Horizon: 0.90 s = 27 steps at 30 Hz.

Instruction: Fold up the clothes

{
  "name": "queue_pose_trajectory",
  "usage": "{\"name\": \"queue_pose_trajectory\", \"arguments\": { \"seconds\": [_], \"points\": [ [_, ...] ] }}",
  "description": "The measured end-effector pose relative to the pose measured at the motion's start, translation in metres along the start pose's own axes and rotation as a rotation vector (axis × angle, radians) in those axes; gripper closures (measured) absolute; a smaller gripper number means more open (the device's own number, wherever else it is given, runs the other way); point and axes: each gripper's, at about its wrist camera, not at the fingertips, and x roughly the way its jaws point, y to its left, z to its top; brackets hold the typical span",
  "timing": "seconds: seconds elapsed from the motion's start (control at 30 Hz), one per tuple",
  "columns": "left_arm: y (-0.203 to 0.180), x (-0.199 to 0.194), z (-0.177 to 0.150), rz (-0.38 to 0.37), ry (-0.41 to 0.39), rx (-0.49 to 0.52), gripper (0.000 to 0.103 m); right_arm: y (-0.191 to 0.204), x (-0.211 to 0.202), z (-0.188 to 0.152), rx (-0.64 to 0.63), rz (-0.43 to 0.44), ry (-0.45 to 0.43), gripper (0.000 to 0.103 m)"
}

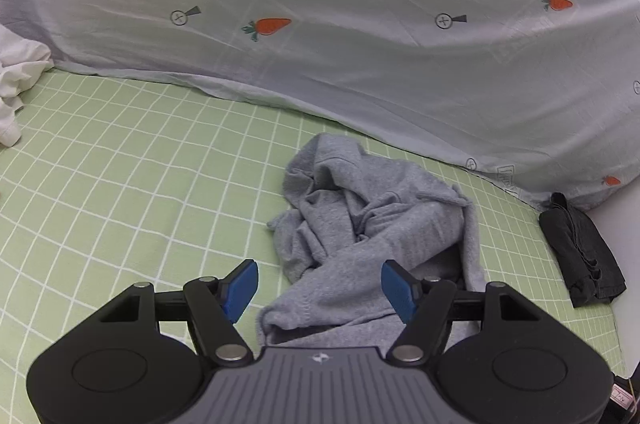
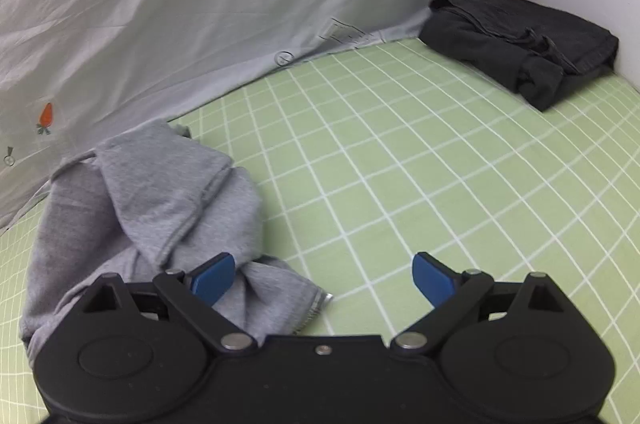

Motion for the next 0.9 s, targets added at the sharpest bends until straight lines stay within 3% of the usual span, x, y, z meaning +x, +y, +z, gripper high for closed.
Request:
{"name": "queue_pose_trajectory", "arguments": {
  "seconds": [0.2, 0.33, 0.47, 0.5, 0.57, 0.6, 0.77, 0.9],
  "points": [
    [-0.071, 0.042, -0.011, -0.086, 0.079, 0.168, 0.036, -0.026, 0.022, 0.004, 0.029, -0.022, 0.023, 0.007],
    [-0.097, 0.082, -0.013, -0.095, 0.153, 0.198, 0.042, -0.030, 0.035, 0.011, 0.020, -0.029, 0.034, 0.004],
    [-0.103, 0.096, -0.009, -0.089, 0.168, 0.183, 0.047, -0.038, 0.047, 0.011, 0.026, -0.040, 0.057, 0.003],
    [-0.104, 0.099, -0.007, -0.088, 0.171, 0.180, 0.053, -0.039, 0.049, 0.011, 0.029, -0.044, 0.062, 0.003],
    [-0.106, 0.106, -0.005, -0.086, 0.178, 0.172, 0.076, -0.041, 0.054, 0.010, 0.035, -0.052, 0.069, 0.003],
    [-0.108, 0.110, -0.004, -0.084, 0.182, 0.169, 0.094, -0.042, 0.055, 0.010, 0.032, -0.058, 0.065, 0.002],
    [-0.114, 0.126, 0.001, -0.077, 0.199, 0.150, 0.099, -0.041, 0.056, 0.010, 0.014, -0.076, 0.065, 0.002],
    [-0.058, 0.084, 0.008, 0.090, 0.107, 0.088, 0.099, -0.038, 0.054, 0.007, 0.013, -0.082, 0.072, 0.002]
  ]
}}
